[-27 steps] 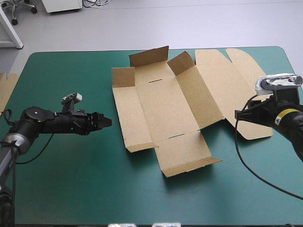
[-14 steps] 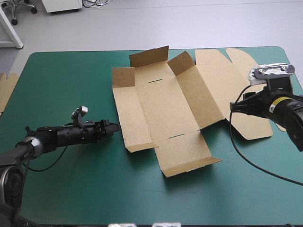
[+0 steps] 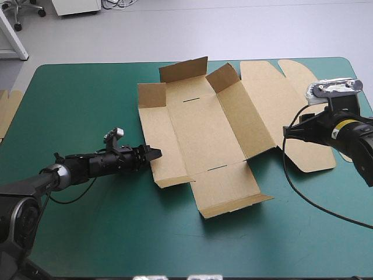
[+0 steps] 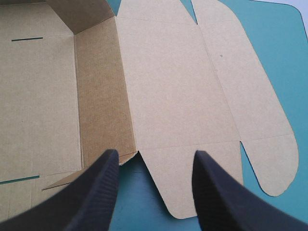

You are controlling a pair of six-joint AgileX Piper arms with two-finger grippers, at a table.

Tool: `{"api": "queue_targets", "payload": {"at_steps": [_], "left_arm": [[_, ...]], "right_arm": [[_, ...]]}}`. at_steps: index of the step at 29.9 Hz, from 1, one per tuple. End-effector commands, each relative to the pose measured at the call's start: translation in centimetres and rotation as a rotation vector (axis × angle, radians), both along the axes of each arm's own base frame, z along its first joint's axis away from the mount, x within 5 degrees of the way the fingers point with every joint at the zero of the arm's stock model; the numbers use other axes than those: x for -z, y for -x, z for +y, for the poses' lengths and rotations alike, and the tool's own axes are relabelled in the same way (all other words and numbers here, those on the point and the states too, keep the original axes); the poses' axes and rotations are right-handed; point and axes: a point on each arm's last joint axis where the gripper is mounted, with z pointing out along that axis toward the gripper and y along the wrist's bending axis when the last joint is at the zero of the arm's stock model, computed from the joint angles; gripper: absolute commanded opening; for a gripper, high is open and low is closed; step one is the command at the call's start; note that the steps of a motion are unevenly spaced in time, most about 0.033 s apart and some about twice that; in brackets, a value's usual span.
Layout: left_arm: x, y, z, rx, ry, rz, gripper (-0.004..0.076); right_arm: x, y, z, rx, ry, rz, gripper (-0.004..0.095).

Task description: Fold the box

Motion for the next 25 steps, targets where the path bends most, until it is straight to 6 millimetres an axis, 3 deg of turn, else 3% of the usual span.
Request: {"api": "queue_targets", "payload": {"at_steps": [1, 11, 20, 22, 25], "left_arm": [[-2.2, -0.5, -1.4, 0.022, 0.056, -0.068, 0.0369], [-1.9, -1.6, -2.1, 0.030, 0.098, -0.048, 0.0349], [-1.4, -1.5, -2.1, 0.055, 0.073, -0.026, 0.0334], [-1.3, -1.5, -2.1, 0.054, 0.067, -0.026, 0.0314], [-0.9, -1.2, -2.7, 0.077, 0.005, -0.028, 0.0218]], "right_arm": [[-1.8, 0.3, -0.3, -0.004, 0.001, -0.103, 0.0449], [-1.7, 0.3, -0.3, -0.002, 0.004, -0.100, 0.0449], [-1.8, 0.2, -0.3, -0.004, 0.003, -0.106, 0.0430], [-1.8, 0.2, -0.3, -0.004, 0.003, -0.108, 0.0415], [-1.8, 0.2, -0.3, -0.004, 0.003, -0.108, 0.0414]]}}
